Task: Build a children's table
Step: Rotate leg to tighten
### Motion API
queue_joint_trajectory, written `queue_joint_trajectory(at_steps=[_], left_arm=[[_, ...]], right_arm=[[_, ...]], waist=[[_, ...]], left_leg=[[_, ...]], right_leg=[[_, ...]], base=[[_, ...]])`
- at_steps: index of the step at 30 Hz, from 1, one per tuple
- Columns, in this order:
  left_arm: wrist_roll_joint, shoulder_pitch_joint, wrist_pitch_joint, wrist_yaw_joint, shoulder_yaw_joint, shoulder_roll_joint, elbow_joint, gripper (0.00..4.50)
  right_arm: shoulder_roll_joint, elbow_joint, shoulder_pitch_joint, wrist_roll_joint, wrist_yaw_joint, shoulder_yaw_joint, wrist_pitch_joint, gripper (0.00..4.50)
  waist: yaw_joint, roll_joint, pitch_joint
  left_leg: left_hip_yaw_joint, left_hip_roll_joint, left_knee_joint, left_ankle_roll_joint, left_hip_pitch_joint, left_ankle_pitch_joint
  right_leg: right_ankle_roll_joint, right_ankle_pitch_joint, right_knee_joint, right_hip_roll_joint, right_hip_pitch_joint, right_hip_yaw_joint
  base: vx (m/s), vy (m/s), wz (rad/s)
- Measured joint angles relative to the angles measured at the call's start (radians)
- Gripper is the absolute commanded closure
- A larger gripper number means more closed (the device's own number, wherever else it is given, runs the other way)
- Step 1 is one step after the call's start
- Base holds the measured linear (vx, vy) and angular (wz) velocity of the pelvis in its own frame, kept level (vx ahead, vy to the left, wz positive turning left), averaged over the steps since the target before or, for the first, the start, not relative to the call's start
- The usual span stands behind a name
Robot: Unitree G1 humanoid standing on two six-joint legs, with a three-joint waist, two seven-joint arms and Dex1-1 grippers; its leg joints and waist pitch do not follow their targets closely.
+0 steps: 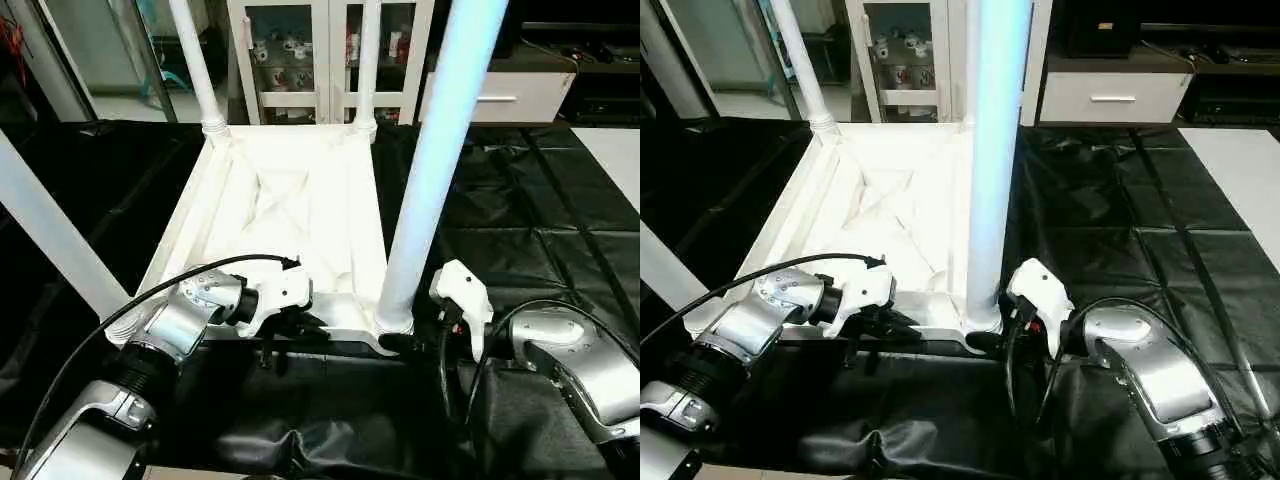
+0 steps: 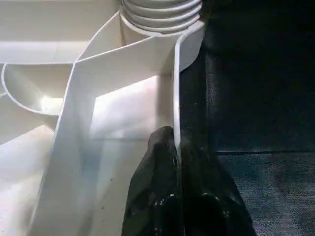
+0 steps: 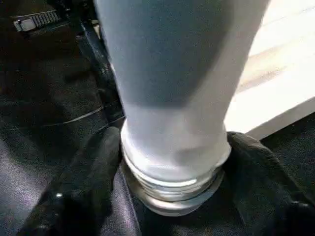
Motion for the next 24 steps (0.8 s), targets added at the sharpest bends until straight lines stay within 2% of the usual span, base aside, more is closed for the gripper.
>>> queue_joint_trajectory(at_steps=[4,12,15,20,24], left_arm=[[0.000,0.000,0.000,-0.001,0.001,0.002,0.000,4.50],[0.000,0.000,0.001,-0.008,0.002,0.004,0.000,4.50],[0.000,0.005,0.010,-0.001,0.012,0.000,0.000,4.50],[0.015,0.011,0.045,0.116,0.043,-0.039,0.013,4.50],[0.032,0.008,0.073,0.198,0.061,-0.082,0.032,4.50]], right_arm=[[0.003,0.001,0.000,0.000,0.000,-0.001,0.000,1.72],[0.011,0.002,0.002,-0.002,0.000,-0.005,-0.002,1.77],[0.042,0.017,0.007,-0.005,-0.022,-0.008,-0.024,1.78],[0.178,0.104,0.004,-0.044,-0.212,-0.051,-0.075,1.78],[0.269,0.167,-0.011,-0.060,-0.346,-0.081,-0.107,1.78]], waist=[[0.000,0.000,0.000],[-0.001,0.000,0.000],[-0.006,0.000,0.000],[-0.042,0.003,-0.002],[-0.057,0.004,-0.003]], left_leg=[[0.000,0.000,0.000,0.000,0.000,0.000],[0.000,0.000,0.000,0.000,0.000,0.000],[0.000,0.000,0.000,0.000,0.001,0.000],[0.000,0.001,0.000,-0.001,0.003,0.000],[0.001,0.001,0.000,-0.001,0.005,0.000]], right_leg=[[0.000,0.000,0.000,0.000,0.000,0.000],[0.000,0.000,0.000,0.000,0.000,0.000],[0.000,0.000,0.000,0.000,0.000,0.000],[-0.005,0.003,0.000,-0.001,0.000,-0.001],[-0.005,0.003,0.000,-0.001,0.000,0.000]], base=[[0.000,0.000,0.00],[0.000,0.000,0.00],[0.000,0.000,0.00],[0.000,0.000,0.00],[0.000,0.000,0.00]])
